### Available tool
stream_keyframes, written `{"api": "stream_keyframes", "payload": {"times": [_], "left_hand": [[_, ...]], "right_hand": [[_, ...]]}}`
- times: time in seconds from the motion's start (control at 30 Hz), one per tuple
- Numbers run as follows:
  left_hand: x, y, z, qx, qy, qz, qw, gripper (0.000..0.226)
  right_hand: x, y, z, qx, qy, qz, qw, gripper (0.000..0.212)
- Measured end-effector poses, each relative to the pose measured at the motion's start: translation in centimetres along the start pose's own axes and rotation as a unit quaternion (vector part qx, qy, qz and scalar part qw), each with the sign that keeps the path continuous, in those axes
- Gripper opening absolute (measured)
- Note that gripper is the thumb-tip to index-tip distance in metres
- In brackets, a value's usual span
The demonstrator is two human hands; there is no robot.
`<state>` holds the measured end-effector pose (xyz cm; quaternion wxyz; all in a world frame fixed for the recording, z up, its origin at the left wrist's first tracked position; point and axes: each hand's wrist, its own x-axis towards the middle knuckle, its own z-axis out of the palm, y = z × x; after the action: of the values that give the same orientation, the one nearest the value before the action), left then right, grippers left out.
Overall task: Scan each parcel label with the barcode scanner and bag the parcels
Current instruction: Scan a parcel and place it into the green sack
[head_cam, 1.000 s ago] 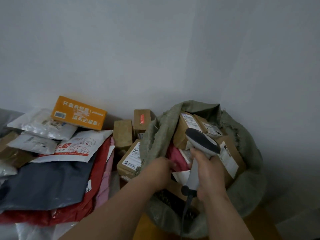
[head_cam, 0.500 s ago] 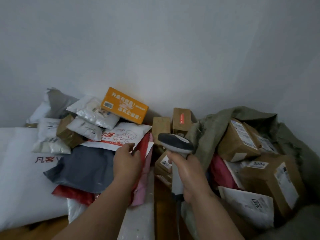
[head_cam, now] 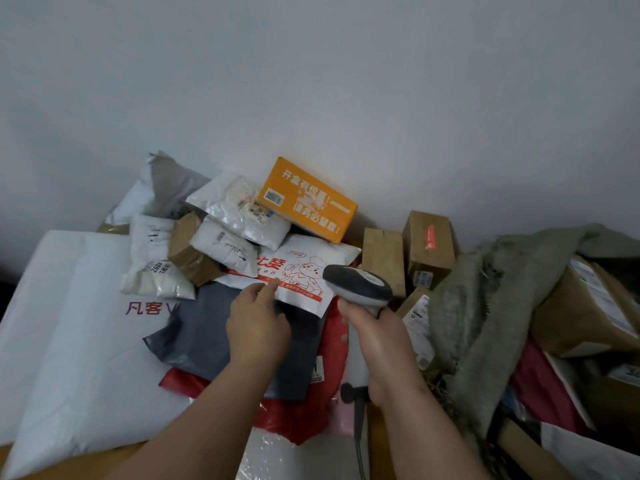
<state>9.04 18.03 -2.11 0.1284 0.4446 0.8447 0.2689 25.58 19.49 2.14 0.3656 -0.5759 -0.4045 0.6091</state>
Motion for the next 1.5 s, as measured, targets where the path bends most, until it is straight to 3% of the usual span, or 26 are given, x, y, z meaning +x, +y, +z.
{"api": "stream_keyframes", "payload": {"times": [0.23, 0.43, 0.6, 0.7, 0.9, 1.0, 1.1, 1.17, 1.33, 1.5], "left_hand": [[3.7, -1.0, 1.0, 0.147, -0.085, 0.093, 0.981, 0.074], [5.8, -0.3, 1.5, 0.165, -0.110, 0.110, 0.974, 0.055], [5.7, 1.3, 0.2, 0.010, -0.022, 0.155, 0.988, 0.041], [4.9, 3.0, -1.5, -0.100, 0.048, 0.178, 0.978, 0.037], [3.1, 5.5, -4.8, -0.267, 0.109, 0.090, 0.953, 0.029], [1.8, 5.5, -5.7, -0.435, 0.088, -0.046, 0.895, 0.020], [0.1, 5.2, -5.8, -0.627, 0.018, -0.220, 0.747, 0.015], [-1.1, 4.8, -5.5, -0.688, -0.002, -0.256, 0.679, 0.014], [-4.0, 4.3, -5.1, -0.742, -0.042, -0.298, 0.598, 0.031], [-5.7, 4.2, -5.3, -0.777, -0.071, -0.303, 0.547, 0.034]], "right_hand": [[0.9, 1.3, 1.4, 0.016, 0.005, 0.014, 1.000, 0.030], [1.4, 1.7, 1.0, 0.019, 0.040, 0.018, 0.999, 0.038], [1.2, 1.7, 0.6, 0.046, 0.060, 0.012, 0.997, 0.040], [0.9, 1.4, 0.1, 0.050, 0.084, -0.005, 0.995, 0.027], [-0.7, 0.2, -1.5, 0.089, 0.132, -0.064, 0.985, 0.020], [-2.0, -0.3, -2.4, 0.092, 0.119, -0.060, 0.987, 0.020], [-3.5, -0.9, -3.2, 0.097, 0.096, -0.061, 0.989, 0.022], [-4.5, -1.5, -3.7, 0.098, 0.074, -0.066, 0.990, 0.030], [-6.4, -2.5, -4.8, 0.099, 0.010, -0.059, 0.993, 0.017], [-8.1, -3.2, -5.3, 0.114, -0.011, -0.049, 0.992, 0.016]]}}
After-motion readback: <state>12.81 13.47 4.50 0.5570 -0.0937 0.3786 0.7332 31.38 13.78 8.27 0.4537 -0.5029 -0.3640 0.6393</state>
